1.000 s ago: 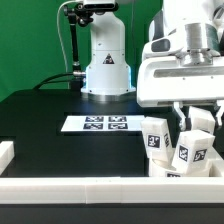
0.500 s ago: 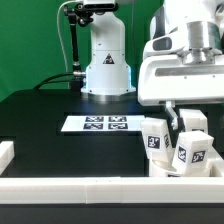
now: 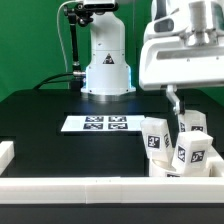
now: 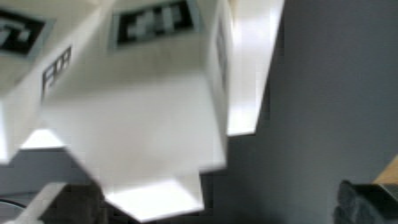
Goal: Assemble stool
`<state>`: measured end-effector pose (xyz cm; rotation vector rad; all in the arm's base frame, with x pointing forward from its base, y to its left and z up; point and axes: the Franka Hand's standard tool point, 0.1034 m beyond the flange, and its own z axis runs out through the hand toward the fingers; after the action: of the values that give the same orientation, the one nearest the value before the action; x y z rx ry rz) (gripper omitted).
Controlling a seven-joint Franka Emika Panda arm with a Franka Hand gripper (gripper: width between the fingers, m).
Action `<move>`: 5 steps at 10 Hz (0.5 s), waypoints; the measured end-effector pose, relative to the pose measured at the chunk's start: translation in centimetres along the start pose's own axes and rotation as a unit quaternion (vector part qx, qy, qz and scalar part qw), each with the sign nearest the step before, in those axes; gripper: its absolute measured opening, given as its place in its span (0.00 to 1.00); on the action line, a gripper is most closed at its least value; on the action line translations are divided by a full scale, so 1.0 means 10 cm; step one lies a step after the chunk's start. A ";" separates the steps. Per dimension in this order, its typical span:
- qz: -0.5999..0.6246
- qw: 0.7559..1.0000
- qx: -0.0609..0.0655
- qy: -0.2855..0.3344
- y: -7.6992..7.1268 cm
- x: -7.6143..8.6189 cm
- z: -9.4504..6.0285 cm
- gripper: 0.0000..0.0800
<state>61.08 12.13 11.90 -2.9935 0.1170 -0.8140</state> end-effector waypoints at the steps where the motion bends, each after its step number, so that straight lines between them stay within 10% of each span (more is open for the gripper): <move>1: 0.001 1.000 0.001 -0.005 -0.01 0.03 0.00 0.81; 5: 0.002 1.000 0.001 -0.008 -0.02 0.03 0.01 0.81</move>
Offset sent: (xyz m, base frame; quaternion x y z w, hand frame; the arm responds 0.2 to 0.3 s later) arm 0.0000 0.0000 0.0000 0.0000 0.0000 0.0000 1.0000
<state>61.44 12.27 11.95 -2.9966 0.1208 -0.7896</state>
